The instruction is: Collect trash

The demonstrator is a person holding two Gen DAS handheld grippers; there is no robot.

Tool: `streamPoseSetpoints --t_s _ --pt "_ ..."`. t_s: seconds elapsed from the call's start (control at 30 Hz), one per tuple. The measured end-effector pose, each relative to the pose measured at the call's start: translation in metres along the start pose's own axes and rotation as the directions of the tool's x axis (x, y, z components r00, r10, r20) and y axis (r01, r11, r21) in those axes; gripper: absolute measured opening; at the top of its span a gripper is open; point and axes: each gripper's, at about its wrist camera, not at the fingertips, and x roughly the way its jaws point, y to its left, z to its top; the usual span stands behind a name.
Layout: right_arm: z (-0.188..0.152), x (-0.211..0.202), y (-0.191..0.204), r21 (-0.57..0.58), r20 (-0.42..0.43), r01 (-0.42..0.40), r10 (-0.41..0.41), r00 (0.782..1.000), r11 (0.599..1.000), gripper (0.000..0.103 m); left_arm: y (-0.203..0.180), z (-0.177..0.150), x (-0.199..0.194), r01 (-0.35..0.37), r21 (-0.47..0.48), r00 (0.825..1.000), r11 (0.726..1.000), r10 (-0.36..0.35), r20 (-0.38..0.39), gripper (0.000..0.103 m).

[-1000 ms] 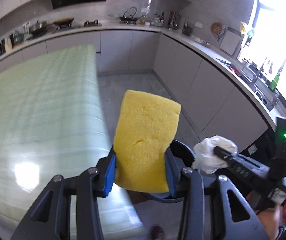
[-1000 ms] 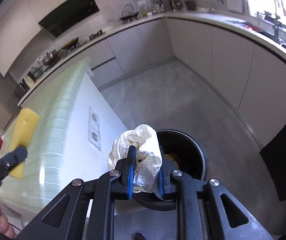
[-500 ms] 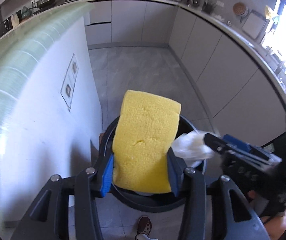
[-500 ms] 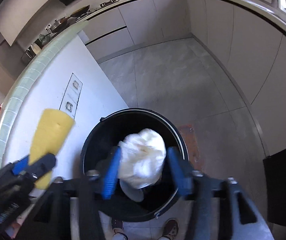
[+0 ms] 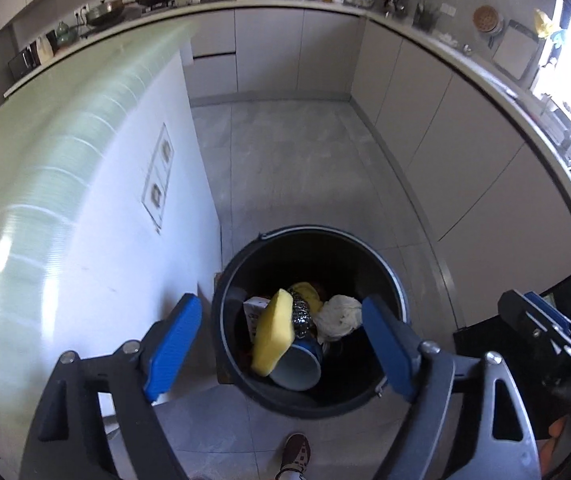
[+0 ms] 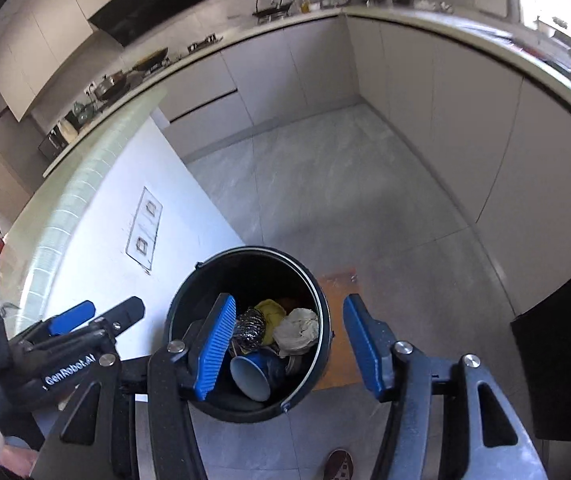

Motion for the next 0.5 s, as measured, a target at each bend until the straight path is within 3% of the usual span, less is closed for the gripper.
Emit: streamPoseSetpoints --t_s 0.23,0.5 --pt "-0.035 -0.073 0.049 -0.028 0.073 -0.012 0.014 0.997 1.0 0.059 0.032 -0.04 -0.112 -0.013 -0.004 0.992 1.0 0.013 0.126 0.088" --pt "-0.129 -0.184 0.156 -0.094 0.144 -0.046 0.06 0.988 0.995 0.072 0.105 -0.135 -0.235 -0.062 -0.025 0.972 0.998 0.066 0.226 0.094"
